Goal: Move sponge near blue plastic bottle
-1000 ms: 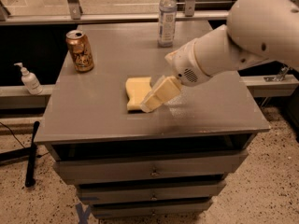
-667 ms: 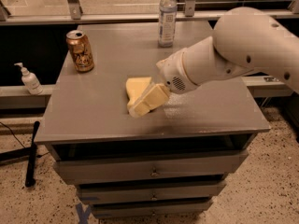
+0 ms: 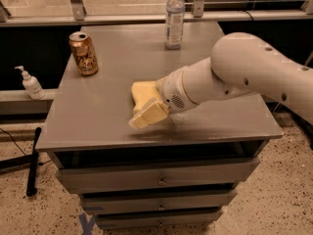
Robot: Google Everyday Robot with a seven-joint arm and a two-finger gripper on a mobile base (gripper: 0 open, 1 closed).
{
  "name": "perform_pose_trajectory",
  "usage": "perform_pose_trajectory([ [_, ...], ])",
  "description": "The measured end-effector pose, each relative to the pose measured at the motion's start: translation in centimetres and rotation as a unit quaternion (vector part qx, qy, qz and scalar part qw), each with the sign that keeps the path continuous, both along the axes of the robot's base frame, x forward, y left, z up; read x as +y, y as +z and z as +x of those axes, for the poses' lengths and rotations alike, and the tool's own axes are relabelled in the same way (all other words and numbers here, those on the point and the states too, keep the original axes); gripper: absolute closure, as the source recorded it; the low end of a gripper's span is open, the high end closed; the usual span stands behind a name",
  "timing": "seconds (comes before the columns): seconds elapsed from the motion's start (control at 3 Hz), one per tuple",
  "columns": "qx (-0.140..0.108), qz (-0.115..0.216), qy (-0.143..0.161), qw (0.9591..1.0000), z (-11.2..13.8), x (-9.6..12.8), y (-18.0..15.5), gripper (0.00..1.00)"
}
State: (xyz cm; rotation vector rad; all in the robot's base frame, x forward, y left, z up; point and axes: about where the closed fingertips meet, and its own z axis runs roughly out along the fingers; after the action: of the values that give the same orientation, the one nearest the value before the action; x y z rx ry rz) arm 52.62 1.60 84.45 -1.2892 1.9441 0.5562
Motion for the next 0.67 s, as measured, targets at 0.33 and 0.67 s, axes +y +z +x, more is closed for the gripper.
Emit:
perform_pose_trajectory([
  [0.33,-0.005,0.003,-0.005,1.0000,0.24,-0.35,-0.63,0.40],
  [0.67,-0.014,0.001,-0.011,0.9998,0.59,-1.16,-0.70,0.65],
])
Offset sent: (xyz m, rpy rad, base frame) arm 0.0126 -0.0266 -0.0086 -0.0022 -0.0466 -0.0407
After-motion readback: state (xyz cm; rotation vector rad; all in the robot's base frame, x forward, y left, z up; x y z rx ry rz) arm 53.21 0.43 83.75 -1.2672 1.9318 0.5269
